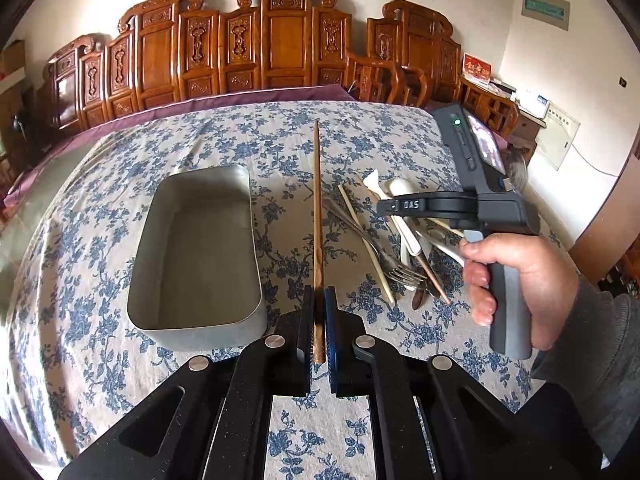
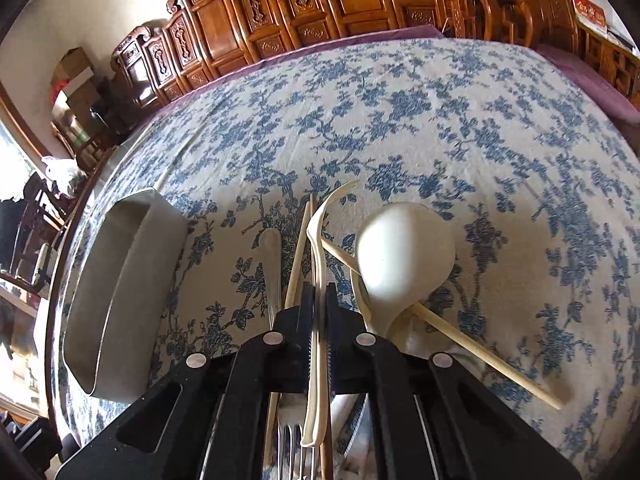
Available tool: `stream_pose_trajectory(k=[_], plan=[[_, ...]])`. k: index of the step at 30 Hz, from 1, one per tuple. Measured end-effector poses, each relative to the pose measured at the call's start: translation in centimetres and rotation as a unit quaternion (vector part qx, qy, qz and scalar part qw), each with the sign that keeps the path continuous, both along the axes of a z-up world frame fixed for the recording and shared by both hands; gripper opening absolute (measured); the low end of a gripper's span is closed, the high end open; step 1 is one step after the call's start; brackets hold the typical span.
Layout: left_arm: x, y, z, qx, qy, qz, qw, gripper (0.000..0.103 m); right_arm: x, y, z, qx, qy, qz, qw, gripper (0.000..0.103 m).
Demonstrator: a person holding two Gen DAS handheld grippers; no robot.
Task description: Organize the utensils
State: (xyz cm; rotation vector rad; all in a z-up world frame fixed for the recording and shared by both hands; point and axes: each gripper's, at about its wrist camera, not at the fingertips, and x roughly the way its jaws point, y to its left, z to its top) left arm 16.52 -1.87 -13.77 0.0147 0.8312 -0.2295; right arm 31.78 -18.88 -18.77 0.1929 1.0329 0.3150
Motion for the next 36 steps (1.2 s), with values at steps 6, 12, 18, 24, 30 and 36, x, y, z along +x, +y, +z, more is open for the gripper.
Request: stream_pose_trajectory(k=[6, 12, 18, 24, 30, 36], plan=[[-0.6, -0.3, 0.3, 0.001, -0.004, -0.003, 1.0000, 0.004, -1.2, -0.7, 0.4, -0.015, 0.006, 0.012, 1.000, 0.007], [-0.9, -0.8, 0.6, 0.004, -0.007, -0.008, 0.9999, 0.004, -2.5, -1.2, -0.9, -0.020, 0.021, 0.024, 0.999, 0.009], [-1.0, -1.0, 0.8, 0.006, -0.010, -0.009, 0.9999, 0.004, -2.6, -0.8, -0.6, -0.025, 0.018, 0.039, 0.999, 0.004], [-0.9, -0.6, 0.9, 0.006, -0.011, -0.005, 0.9999, 0.004, -3.1, -0.5, 1.1, -0.027, -0.004, 0.053, 0.998, 0.004], [-0.3, 1.0, 1.4, 0.011, -0.016, 0.005, 0.9998, 0.004, -3.7, 0.2, 4.0, -0.016, -0.026, 0.061, 0.998, 0.004], [1.0, 3.9, 1.0, 0.021, -0.005, 0.023, 0.9995, 0.004, -4.7, 2.8, 6.9, -0.007, -0.049, 0.087, 0.995, 0.004]])
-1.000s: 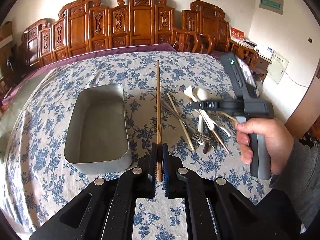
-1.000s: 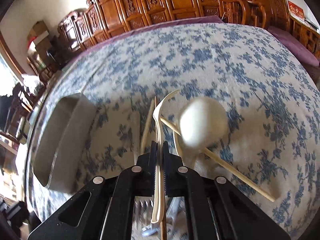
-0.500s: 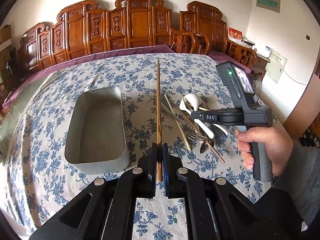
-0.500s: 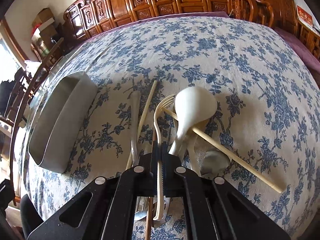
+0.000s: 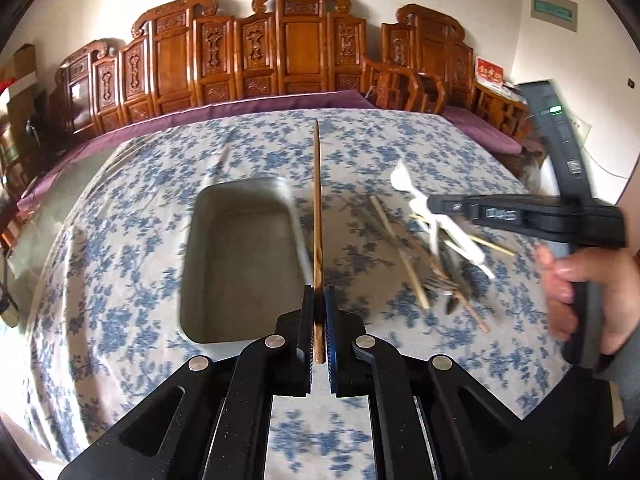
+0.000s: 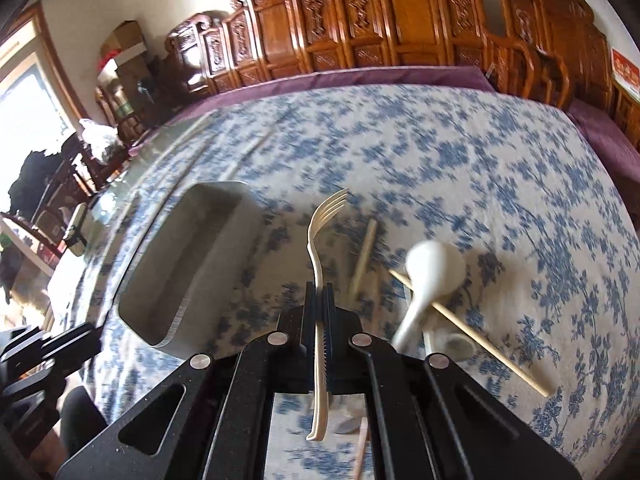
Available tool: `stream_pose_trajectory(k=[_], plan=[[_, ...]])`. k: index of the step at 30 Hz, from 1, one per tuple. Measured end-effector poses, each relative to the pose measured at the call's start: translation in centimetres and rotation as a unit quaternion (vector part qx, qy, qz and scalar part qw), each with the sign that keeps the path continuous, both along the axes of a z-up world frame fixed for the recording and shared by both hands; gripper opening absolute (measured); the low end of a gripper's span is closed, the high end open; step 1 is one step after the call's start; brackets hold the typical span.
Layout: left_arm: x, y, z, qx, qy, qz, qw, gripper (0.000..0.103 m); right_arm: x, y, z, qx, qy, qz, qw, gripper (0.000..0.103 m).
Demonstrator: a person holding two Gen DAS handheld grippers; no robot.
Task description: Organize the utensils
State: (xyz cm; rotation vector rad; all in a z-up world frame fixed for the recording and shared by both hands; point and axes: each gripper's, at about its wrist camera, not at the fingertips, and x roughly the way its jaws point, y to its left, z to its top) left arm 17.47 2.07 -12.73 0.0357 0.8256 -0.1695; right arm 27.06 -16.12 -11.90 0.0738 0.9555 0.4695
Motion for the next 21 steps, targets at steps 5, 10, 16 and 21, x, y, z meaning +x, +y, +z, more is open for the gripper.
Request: stream_pose_trajectory(k=[5, 10, 16, 21], plan=[[1.2, 2.5, -0.7, 0.009, 0.017, 0.014, 0.9997, 0.004, -0.9, 2.8, 1.2, 0.007, -0.009, 0.026, 1.000, 0.004], [2.5, 4.2, -1.5, 0.011, 0.040, 0.019, 0.9990, 0.004, -1.4, 5.3, 1.6, 0.010, -0.011, 0.045, 0.999, 0.004], [4.4, 5.1, -3.0, 0.010, 0.068, 0.018, 0.9974, 0.004, -1.6, 7.2, 1.4, 0.014, -0.006, 0.053, 0.998, 0.004], [5.6, 5.1, -3.8, 0.013, 0.084, 0.019, 0.9962, 0.004, -1.8, 8.4, 0.9, 0.011, -0.001, 0.060, 0.998, 0.004]])
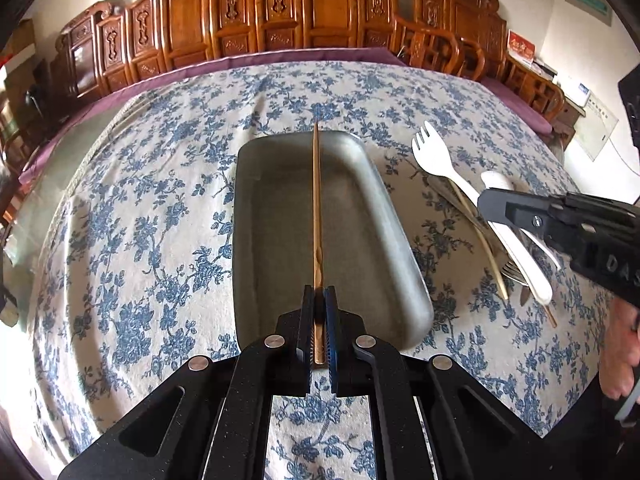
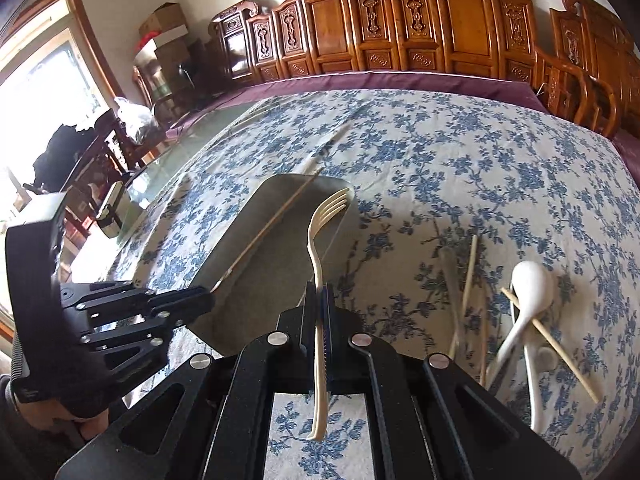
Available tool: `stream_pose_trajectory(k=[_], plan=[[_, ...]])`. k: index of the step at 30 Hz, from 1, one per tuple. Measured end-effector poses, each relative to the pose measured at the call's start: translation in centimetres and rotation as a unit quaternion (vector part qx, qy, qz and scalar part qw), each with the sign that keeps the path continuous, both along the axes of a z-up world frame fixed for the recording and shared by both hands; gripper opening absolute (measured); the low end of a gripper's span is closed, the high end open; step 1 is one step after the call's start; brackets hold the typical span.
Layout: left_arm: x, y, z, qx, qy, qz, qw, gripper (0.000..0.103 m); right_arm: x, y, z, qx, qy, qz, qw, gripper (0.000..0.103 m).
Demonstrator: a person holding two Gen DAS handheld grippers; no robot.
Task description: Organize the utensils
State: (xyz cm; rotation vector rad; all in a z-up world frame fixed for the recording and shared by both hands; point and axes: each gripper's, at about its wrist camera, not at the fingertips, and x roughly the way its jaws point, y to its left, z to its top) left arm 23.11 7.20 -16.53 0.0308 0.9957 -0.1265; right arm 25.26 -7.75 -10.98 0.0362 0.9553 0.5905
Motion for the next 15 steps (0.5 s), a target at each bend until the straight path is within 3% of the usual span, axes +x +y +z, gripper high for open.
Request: stream_pose_trajectory(k=[2, 5, 15], plan=[[0.2, 0.2, 0.0, -0.004, 0.002, 0.001, 1.0000, 0.006, 0.0, 0.4, -0.2, 0.000, 0.002, 0.003, 1.000, 0.004], [-0.4, 0.9, 0.6, -0.013, -0.009, 0.006, 0.9999, 0.018, -0.1, 0.9, -0.5, -0.001, 0.005, 0.006, 1.000, 0.004], [-2.4, 3.2, 2.6, -0.011, -0.033, 0.016, 0.9993, 0.019, 0.4, 3.1, -1.0, 0.000, 0.011, 0.005, 1.000, 0.004]])
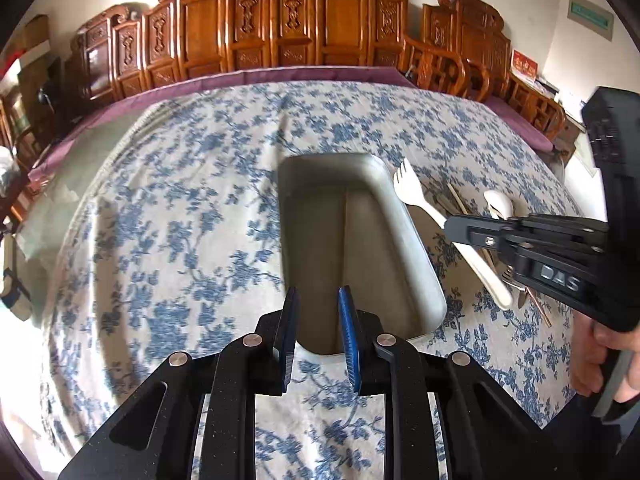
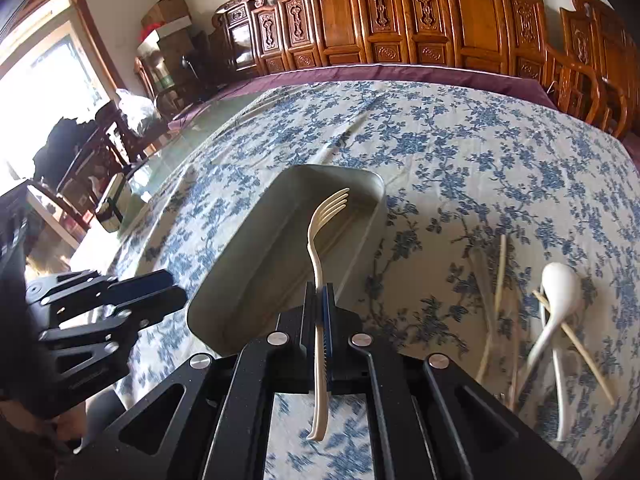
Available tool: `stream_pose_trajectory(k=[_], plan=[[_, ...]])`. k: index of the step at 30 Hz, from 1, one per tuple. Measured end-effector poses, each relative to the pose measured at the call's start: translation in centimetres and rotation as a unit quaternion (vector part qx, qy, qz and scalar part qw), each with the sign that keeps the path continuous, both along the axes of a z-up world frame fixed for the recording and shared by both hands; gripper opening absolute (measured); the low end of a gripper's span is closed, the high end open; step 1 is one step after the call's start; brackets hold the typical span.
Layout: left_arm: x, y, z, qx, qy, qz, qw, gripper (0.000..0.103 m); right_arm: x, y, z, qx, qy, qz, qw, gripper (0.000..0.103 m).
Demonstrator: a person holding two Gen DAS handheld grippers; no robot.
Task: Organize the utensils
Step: 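Lower the white fork into the grey tray and open the right gripper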
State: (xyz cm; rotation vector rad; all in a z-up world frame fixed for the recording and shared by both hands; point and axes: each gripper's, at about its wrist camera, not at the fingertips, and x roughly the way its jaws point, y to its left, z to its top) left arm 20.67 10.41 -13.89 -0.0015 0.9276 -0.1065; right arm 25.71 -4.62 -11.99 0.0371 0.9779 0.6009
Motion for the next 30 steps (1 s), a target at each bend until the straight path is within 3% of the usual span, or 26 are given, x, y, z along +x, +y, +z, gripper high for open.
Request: stream_pose_trajectory(k=[6, 17, 19, 21, 26, 28, 30], plan=[[-0.4, 1.5, 1.0, -0.010, -0.010, 0.012, 0.9998, 0.020, 2.0, 2.4, -1.4, 0.023, 0.029, -0.011, 0.999, 0.004], [-0.4, 1.6, 1.6, -0.011, -0.016, 0.012, 0.9997, 0.020, 3.3, 4.8, -4.3, 0.006, 0.050, -0.012, 0.999, 0.006], [-0.5, 1.3, 1.6, -0.010, -0.018, 0.009, 0.9997, 0.020, 3.1, 4.4, -4.2, 0.010, 0.051, -0.003, 0.999, 0.013], [-0.6, 0.8, 1.8, -0.008, -0.020, 0.003, 0.9998, 0.020, 2.8, 3.7, -3.8, 0.012, 0.045, -0.005, 0.999, 0.021], [-1.2, -0.9, 2.3, -0.005, -0.028, -0.014, 0.9995, 0.020, 1.0, 0.9, -1.2, 0.004, 0.003, -0.003, 1.000, 0.021], [-1.6, -1.7, 2.6, -0.003, -0.033, -0.023, 0.9992, 0.028, -0.2, -1.4, 0.0, -0.001, -0.020, -0.007, 1.000, 0.021], [-2.0, -2.7, 2.8, 0.000, -0.037, -0.032, 0.9988, 0.029, -1.0, -3.5, 0.7, -0.006, -0.033, -0.013, 0.999, 0.021]])
